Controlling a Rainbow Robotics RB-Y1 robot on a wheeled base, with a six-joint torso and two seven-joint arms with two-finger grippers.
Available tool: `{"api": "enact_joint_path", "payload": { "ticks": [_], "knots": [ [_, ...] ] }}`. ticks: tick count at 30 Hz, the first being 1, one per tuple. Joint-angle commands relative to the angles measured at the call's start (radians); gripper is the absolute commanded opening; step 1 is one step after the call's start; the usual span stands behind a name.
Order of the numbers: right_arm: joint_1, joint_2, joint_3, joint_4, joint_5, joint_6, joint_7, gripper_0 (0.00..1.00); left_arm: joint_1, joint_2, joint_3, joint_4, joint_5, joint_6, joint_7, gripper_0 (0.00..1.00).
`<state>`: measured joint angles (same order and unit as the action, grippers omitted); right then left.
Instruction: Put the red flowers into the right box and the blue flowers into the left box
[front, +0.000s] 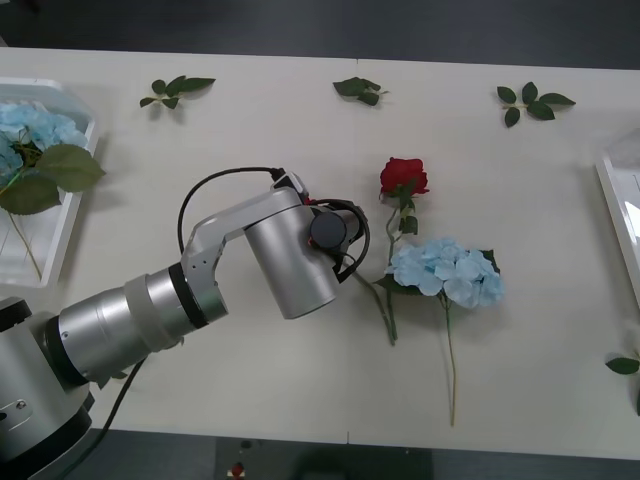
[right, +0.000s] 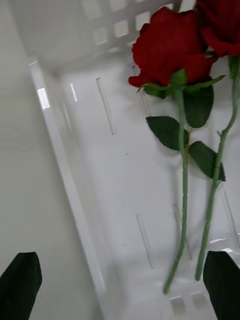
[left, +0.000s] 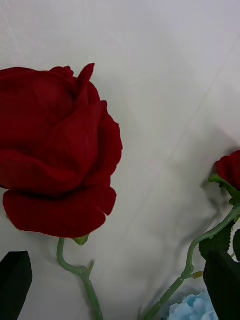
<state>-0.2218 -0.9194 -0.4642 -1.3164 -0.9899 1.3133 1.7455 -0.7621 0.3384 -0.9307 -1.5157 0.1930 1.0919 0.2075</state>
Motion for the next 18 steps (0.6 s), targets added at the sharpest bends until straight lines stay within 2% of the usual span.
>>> {"api": "enact_joint_path", "payload": {
  "ticks": [1,11,18],
  "knots": [
    [0.021,-0.035,-0.013,-0.142,-0.084,0.084,0.029,1.0,-0.019,0.007,0.007,-0.02,0.016,0.005,0.015,1.0],
    [0.082,0.116,-0.013,-0.454,-0.151,0.228,-0.086,1.0,-0.085,0.024,-0.036,0.042,0.115,0.005,0.003,1.0],
    [0.171,0.208,0.059,-0.679,-0.125,0.234,-0.245,1.0,-0.123,-0.013,-0.046,0.144,0.132,0.0,-0.011,1.0]
  ]
}}
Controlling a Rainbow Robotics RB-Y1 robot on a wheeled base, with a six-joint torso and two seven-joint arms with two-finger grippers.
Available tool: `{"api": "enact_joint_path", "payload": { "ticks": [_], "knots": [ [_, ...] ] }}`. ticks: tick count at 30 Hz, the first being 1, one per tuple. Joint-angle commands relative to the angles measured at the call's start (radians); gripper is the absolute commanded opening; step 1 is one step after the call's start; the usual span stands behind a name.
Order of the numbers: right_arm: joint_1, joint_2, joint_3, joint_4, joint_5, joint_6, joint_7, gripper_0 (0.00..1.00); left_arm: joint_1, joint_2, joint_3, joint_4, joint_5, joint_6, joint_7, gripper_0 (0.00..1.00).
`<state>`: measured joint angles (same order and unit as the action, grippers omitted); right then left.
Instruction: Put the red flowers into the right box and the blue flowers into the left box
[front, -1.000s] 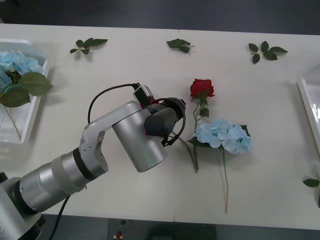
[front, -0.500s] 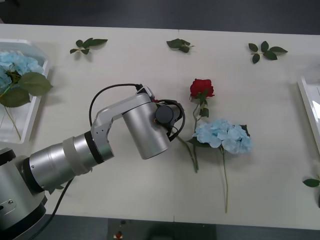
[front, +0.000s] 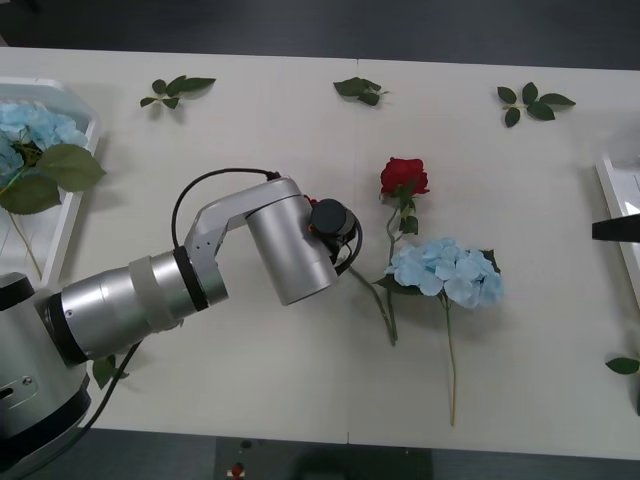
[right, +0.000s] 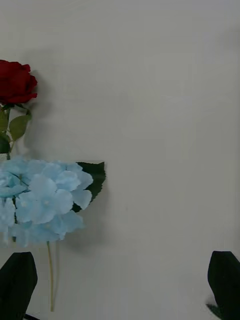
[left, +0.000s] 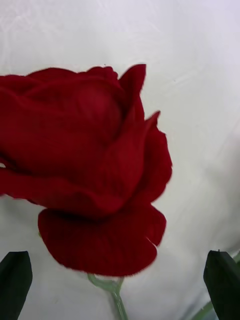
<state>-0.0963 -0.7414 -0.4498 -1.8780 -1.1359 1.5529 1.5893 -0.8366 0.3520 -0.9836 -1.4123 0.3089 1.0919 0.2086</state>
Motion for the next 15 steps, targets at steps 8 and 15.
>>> {"api": "enact_joint_path", "payload": {
  "ticks": [8,15],
  "knots": [
    [0.101,0.106,0.186,-0.285,0.169,-0.005,-0.226,1.0,-0.137,-0.05,-0.082,0.151,0.059,-0.001,-0.02,1.0],
    [0.13,0.122,0.368,-0.355,0.326,-0.031,-0.312,1.0,-0.174,-0.056,-0.121,0.17,0.085,0.0,-0.041,1.0]
  ]
}}
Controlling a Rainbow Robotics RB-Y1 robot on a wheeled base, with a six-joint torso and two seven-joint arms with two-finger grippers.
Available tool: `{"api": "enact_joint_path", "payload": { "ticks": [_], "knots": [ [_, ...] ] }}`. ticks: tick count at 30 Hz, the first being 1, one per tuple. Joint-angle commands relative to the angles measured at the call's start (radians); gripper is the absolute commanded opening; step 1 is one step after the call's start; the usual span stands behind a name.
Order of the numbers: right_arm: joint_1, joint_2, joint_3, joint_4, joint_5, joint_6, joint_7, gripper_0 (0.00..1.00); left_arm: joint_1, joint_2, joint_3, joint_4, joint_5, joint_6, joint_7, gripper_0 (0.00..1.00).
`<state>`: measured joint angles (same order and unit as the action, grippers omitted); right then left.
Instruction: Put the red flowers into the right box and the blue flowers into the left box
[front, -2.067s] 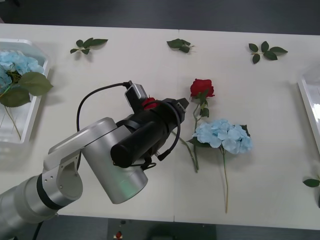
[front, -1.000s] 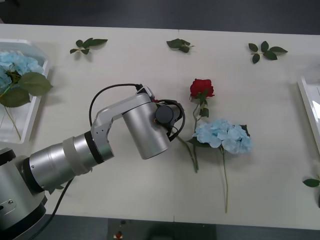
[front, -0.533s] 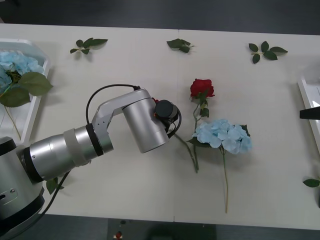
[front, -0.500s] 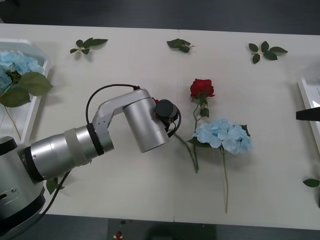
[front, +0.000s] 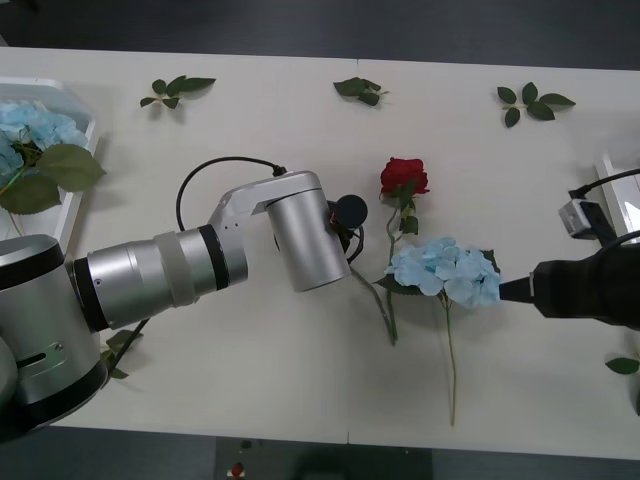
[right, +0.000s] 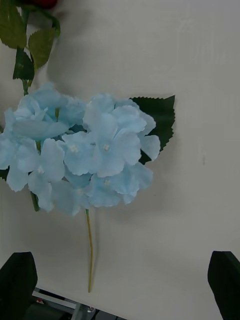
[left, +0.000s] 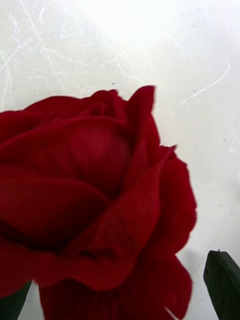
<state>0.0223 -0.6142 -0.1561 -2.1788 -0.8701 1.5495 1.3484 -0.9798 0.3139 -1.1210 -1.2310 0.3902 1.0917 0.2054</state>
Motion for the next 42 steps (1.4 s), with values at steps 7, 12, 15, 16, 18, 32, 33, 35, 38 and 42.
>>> {"api": "enact_joint_path", "payload": {
  "ticks": [7,12,15,16,18,32,33,35,38,42],
  "knots": [
    [0.011,-0.024,0.256,-0.055,0.203,-0.109,-0.155,1.0,-0.034,-0.018,0.015,-0.01,0.024,0.007,-0.106,1.0],
    [0.01,-0.025,0.365,-0.052,0.313,-0.14,-0.222,1.0,-0.034,-0.021,0.015,-0.01,0.03,0.007,-0.115,1.0],
    [0.008,-0.033,0.417,-0.041,0.362,-0.16,-0.244,1.0,-0.033,-0.021,0.015,-0.01,0.03,0.007,-0.123,1.0],
    [0.008,-0.035,0.432,-0.027,0.373,-0.174,-0.245,1.0,-0.033,-0.021,0.015,-0.011,0.03,0.007,-0.127,1.0],
    [0.005,-0.036,0.454,0.005,0.381,-0.209,-0.245,1.0,-0.034,-0.021,0.012,-0.01,0.032,0.008,-0.135,1.0],
    [-0.054,-0.025,0.555,0.206,0.444,-0.37,-0.233,1.0,-0.034,-0.021,0.003,-0.008,0.029,0.056,-0.242,1.0],
    [-0.054,-0.024,0.556,0.209,0.444,-0.37,-0.233,1.0,-0.034,-0.021,0.001,-0.008,0.029,0.056,-0.242,1.0],
    [-0.054,-0.024,0.558,0.209,0.447,-0.37,-0.23,1.0,-0.034,-0.021,0.001,-0.008,0.03,0.056,-0.244,1.0],
    [-0.054,-0.024,0.566,0.211,0.459,-0.37,-0.23,0.96,-0.033,-0.021,0.003,-0.008,0.033,0.056,-0.25,1.0],
    [-0.054,-0.024,0.57,0.221,0.462,-0.37,-0.23,0.94,-0.034,-0.021,0.001,-0.008,0.039,0.056,-0.265,1.0]
  ]
}}
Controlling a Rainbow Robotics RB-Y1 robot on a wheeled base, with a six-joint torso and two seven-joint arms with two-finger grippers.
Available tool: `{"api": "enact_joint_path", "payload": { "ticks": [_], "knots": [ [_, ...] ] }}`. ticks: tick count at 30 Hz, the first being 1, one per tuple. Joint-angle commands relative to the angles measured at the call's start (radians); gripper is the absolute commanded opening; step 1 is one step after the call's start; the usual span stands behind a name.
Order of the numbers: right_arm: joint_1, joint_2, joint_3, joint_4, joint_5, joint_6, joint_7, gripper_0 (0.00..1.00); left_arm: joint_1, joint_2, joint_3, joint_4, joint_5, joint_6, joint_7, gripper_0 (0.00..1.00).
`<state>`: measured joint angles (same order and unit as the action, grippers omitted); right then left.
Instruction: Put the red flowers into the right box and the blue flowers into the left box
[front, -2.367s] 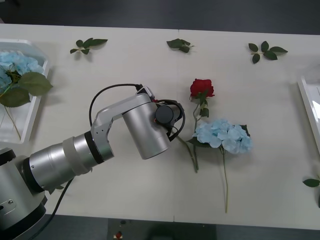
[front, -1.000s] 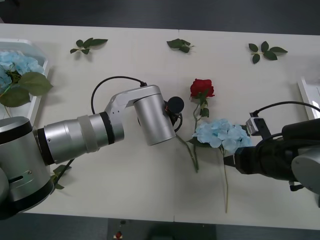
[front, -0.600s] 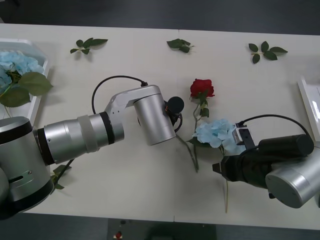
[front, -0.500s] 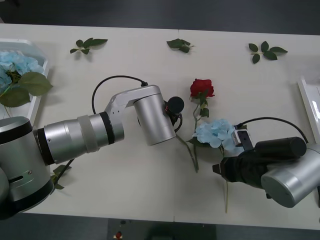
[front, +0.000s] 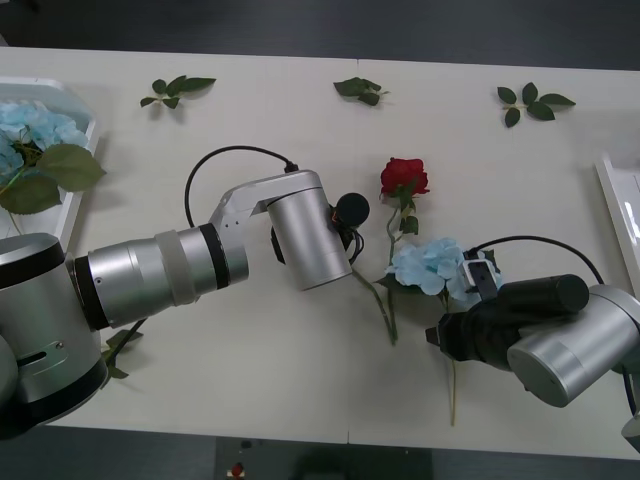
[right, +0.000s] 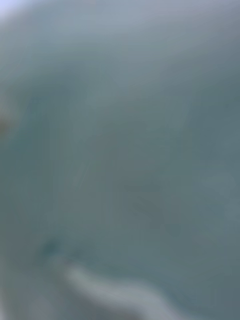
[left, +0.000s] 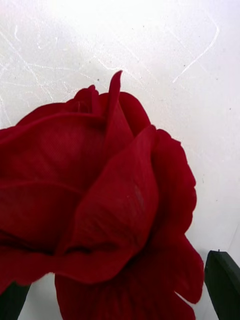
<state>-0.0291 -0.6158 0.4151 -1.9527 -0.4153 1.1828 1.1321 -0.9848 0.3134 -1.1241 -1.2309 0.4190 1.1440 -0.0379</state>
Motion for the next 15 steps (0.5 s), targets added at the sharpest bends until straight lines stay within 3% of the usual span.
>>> {"api": "enact_joint_path", "payload": {
  "ticks": [1,6,9,11,12,14,15],
  "knots": [
    [-0.003,-0.022,-0.001,-0.003,0.007,-0.003,-0.014,0.93,-0.029,-0.02,0.004,-0.009,0.011,0.003,-0.023,1.0],
    [-0.003,-0.022,0.01,0.017,0.021,-0.015,-0.015,0.87,-0.029,-0.02,-0.01,-0.009,0.012,0.002,-0.037,0.98],
    [-0.003,-0.022,0.016,0.021,0.026,-0.019,-0.02,0.86,-0.029,-0.02,-0.017,-0.009,0.007,0.003,-0.039,0.79],
    [-0.003,-0.022,0.021,0.026,0.027,-0.022,-0.02,0.83,-0.029,-0.02,-0.017,-0.007,0.006,0.003,-0.043,0.52],
    [-0.003,-0.022,0.021,0.026,0.027,-0.023,-0.021,0.8,-0.028,-0.02,-0.017,-0.007,0.006,0.003,-0.045,0.46],
    [-0.003,-0.021,0.022,0.028,0.033,-0.023,-0.021,0.62,-0.028,-0.02,-0.019,-0.007,0.004,0.003,-0.048,0.26],
    [-0.003,-0.018,0.022,0.029,0.033,-0.023,-0.021,0.56,-0.028,-0.02,-0.019,-0.007,0.006,0.003,-0.048,0.21]
  ]
}}
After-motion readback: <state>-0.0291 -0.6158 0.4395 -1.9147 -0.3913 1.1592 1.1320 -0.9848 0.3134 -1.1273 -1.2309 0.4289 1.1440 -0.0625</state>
